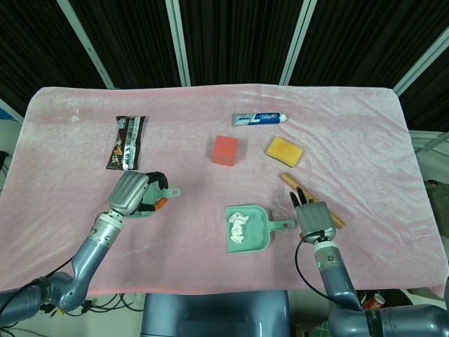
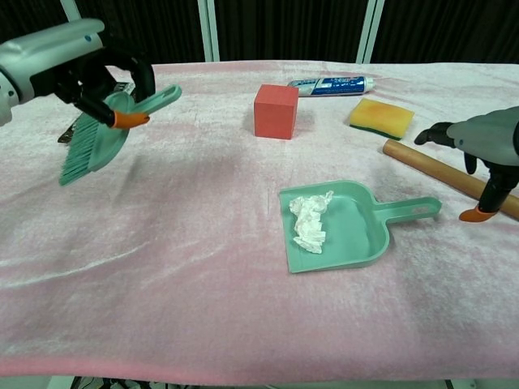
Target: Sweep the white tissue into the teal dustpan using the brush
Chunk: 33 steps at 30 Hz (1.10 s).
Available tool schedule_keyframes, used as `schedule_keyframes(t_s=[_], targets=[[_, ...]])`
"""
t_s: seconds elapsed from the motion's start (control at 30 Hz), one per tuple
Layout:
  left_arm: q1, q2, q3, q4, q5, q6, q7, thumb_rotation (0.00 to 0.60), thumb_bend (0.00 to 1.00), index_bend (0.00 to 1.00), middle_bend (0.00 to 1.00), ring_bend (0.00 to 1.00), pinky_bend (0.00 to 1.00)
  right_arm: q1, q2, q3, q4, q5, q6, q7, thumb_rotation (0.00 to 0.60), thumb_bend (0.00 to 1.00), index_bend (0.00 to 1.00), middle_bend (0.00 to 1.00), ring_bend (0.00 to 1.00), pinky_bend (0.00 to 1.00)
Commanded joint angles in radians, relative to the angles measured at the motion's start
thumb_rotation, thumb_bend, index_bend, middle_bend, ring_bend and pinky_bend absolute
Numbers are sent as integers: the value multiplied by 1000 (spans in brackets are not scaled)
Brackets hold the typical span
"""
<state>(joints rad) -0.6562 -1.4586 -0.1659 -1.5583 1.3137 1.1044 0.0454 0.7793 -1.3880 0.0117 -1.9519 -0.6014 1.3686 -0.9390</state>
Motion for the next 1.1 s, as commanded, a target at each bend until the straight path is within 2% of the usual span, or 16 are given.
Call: schedule_keyframes(t_s=[0.03,0.17,0.37,0.73,0.93,1.1], targets=[[10,19,39,-13,-73,-47,122,600,357,550,607,898,1000,-6,10,4,-7,-8,-2,6,600,127,0,0,334,633],[9,18,58,-15,-145,-75,236,600,336,550,608,898,1000,-9,24,13,-18,-13,-6,11,600,127,0,0,333,632],[3,-2,73,-10,-206,-108,299,600,288,541,600,898,1000,-13,38,20,-38,-27,-15,16,600,127,0,0,334,632],[4,-27,97,-3,-240,-108,382,600,177,451,518,897,1000,-23,70,24,-65,-48,-24,21,600,127,0,0,334,632],[7,-33,93,-15,-224,-89,382,600,45,351,464,897,1000,-29,85,27,-79,-50,-26,27,600,128,0,0,335,632],[16,-26,93,-38,-205,-69,381,600,36,305,453,887,1000,-41,105,22,-92,-63,-24,36,600,127,0,0,335,632]])
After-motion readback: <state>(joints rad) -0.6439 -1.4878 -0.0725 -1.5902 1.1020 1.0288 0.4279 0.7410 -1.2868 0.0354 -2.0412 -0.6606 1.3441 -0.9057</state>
